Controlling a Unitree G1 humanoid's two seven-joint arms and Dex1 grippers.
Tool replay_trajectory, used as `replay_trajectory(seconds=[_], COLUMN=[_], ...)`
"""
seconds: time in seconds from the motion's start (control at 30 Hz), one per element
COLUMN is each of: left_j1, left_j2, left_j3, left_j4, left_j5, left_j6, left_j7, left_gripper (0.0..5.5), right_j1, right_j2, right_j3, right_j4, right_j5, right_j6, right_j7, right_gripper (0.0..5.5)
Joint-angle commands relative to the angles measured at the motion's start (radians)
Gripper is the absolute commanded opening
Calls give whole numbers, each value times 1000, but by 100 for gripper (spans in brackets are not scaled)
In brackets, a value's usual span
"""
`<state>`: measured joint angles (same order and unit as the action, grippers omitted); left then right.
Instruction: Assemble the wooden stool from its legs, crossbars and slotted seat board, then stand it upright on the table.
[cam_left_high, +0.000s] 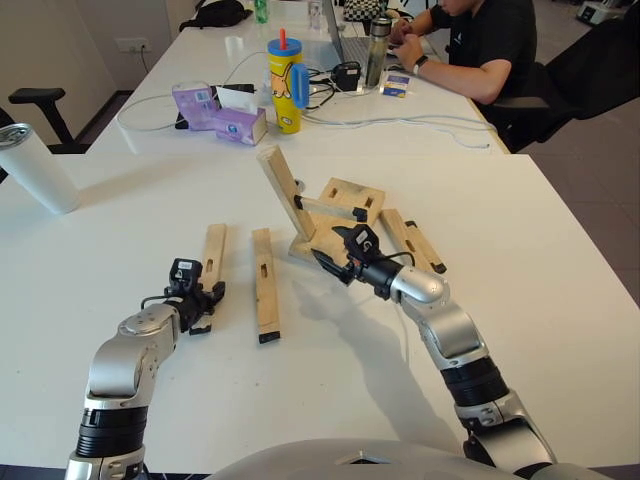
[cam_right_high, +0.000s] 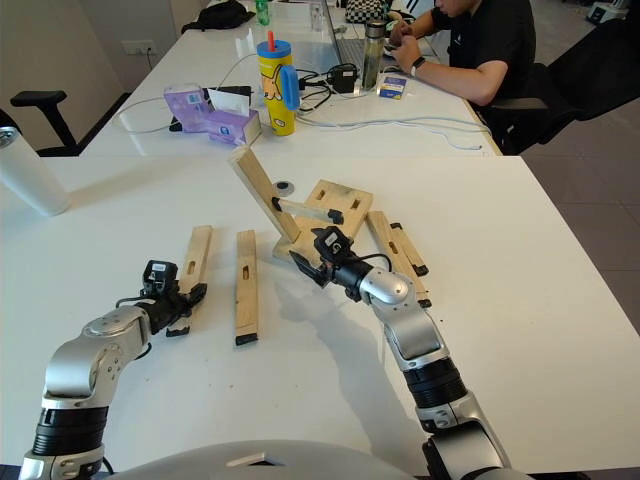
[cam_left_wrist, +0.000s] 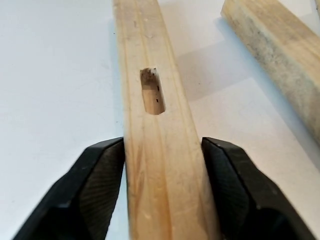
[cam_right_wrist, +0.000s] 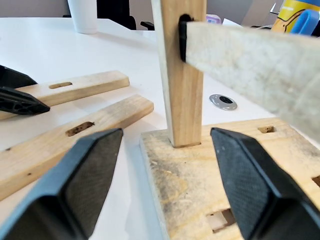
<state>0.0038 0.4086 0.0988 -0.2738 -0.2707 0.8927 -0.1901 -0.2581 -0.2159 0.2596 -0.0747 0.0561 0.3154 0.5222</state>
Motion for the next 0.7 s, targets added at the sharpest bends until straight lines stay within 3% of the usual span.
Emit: replay_trajectory(seconds=[0.03,0.1,0.2,0.37,0.53,0.7], left_j1=[-14,-27,-45,-72,-96,-122], left_j2=[8,2,6,-27,-69,-92], left_j3=[10,19,25,44,42,26], left_j4=[11,9,19,-30,-145,-238], left_j5=[18,25,65,105,70,-9], left_j6=[-25,-51,-138,-413,-690,-711], left_j7=[-8,-4,14,21,-42,-85], left_gripper=[209,206,206,206,206,206], right_j1=[-35,-51,-64,-169,-289,-352], right_j2=[16,39,69,204,288,300], right_j3=[-14,-42,-112,-351,-517,-572], right_j4=[-79,-122,-232,-225,-161,-128], right_j5=[40,112,382,763,1031,1222], right_j6=[63,145,405,703,799,807], right_j7=[5,15,80,-80,-288,-435], right_gripper=[326,326,326,326,326,326])
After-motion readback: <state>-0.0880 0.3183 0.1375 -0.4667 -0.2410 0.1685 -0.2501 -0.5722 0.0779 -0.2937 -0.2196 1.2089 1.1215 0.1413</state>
